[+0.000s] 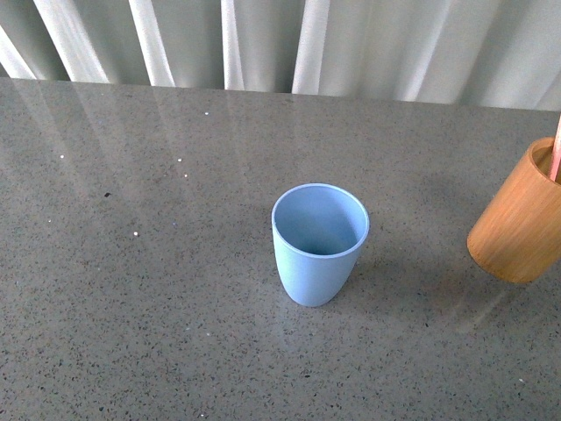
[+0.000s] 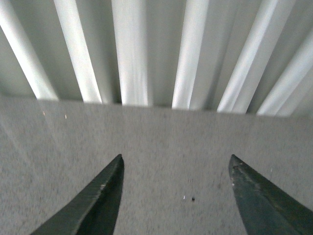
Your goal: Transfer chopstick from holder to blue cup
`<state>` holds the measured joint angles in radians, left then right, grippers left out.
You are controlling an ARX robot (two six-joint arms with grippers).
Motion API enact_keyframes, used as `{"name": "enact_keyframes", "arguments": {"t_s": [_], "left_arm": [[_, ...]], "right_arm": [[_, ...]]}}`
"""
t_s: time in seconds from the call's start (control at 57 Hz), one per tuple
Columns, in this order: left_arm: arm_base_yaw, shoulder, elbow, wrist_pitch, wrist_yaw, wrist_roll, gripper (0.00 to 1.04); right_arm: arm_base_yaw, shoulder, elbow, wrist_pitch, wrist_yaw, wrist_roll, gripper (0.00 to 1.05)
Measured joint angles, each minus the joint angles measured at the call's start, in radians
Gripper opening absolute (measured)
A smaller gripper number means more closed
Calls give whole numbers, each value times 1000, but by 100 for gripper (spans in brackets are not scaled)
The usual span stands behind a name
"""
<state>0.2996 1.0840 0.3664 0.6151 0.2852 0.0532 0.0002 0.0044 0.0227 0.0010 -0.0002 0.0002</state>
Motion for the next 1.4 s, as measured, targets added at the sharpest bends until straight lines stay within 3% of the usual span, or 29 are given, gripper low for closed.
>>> {"name": "enact_keyframes", "arguments": {"t_s": [0.088,0.368,0.702,0.807,1.404], "left_arm": [[-35,-66,-69,98,-29,-28,49],[-130,-222,-206,75,-122,-47,3],[-201,-397,-286,-16,-188,-53,4],[-278,-461,-306,-61,-286,-55,4],[-300,-764,-349,-292,-286,-55,4]], "right_arm": [[0,0,0,0,0,0,95],[0,0,0,0,0,0,95],[0,0,0,0,0,0,95],[0,0,0,0,-2,0,95],[0,0,0,0,0,0,95]]}}
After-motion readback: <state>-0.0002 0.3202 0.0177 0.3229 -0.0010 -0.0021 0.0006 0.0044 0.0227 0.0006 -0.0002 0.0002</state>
